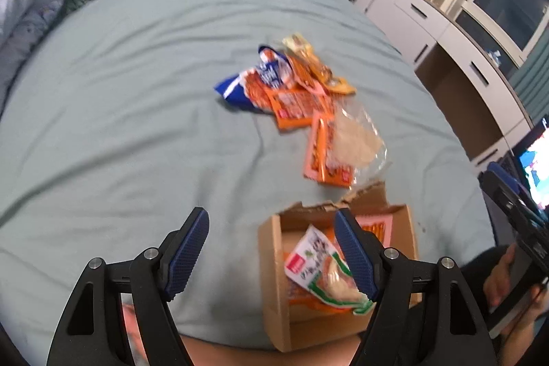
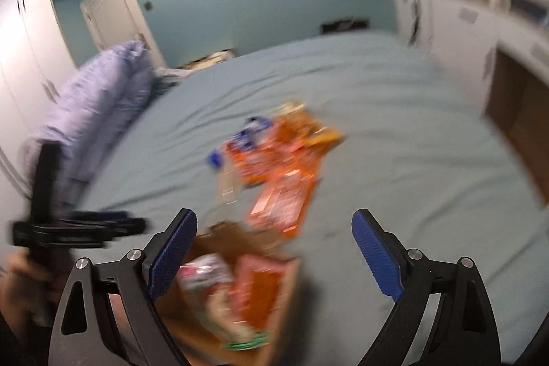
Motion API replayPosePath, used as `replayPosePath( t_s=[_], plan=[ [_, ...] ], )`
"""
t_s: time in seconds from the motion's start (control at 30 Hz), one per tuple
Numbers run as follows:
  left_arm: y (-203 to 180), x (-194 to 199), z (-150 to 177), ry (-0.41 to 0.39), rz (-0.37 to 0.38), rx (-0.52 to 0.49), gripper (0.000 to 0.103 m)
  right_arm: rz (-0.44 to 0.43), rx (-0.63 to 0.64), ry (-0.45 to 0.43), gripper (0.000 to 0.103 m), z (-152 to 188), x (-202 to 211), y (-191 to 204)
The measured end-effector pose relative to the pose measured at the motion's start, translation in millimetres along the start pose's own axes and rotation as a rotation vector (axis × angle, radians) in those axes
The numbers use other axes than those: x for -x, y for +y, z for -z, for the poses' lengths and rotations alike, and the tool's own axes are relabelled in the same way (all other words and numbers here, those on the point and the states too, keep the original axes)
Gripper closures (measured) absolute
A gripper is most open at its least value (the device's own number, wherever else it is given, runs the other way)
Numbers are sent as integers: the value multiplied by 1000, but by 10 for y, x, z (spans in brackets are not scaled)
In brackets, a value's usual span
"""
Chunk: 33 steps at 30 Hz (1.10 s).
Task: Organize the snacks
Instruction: 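Drop both held packets into the cardboard box, then grasp an orange spicy-strip packet from the pile with the right gripper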
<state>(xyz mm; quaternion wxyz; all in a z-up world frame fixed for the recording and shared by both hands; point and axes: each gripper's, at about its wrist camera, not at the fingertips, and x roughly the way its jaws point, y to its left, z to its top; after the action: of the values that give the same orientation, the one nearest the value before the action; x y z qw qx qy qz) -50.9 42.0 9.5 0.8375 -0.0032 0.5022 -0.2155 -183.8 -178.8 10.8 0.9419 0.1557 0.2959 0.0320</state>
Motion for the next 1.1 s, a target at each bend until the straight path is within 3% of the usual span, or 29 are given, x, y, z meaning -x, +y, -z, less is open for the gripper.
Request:
replayPosePath(
  t_s=[0.03, 0.13, 0.33, 0.47, 0.67, 0.83, 1.1],
  plan=[
    [3, 13, -6, -10, -7, 1, 27, 85, 20, 4, 11, -18, -3, 18],
    [16, 12, -25, -21, -42, 3, 27, 159, 7, 54, 11, -35, -88, -13],
    [35, -7, -49, -21, -99, 3, 27, 53, -73, 145, 11, -254, -324, -118],
    [31, -56, -61, -5, -103, -2, 27, -25, -84, 260, 11, -498, -720, -199],
    [35, -186, -88, 33, -122, -9, 27, -10, -151, 423, 11, -585, -1476, -288],
    [32, -265, -94, 57, -136, -23, 27, 4, -131, 454, 11, -692, -1833, -286],
    [3, -324, -114, 71, -126, -41, 27, -71, -72, 541, 11, -680, -2415, -133]
  ],
)
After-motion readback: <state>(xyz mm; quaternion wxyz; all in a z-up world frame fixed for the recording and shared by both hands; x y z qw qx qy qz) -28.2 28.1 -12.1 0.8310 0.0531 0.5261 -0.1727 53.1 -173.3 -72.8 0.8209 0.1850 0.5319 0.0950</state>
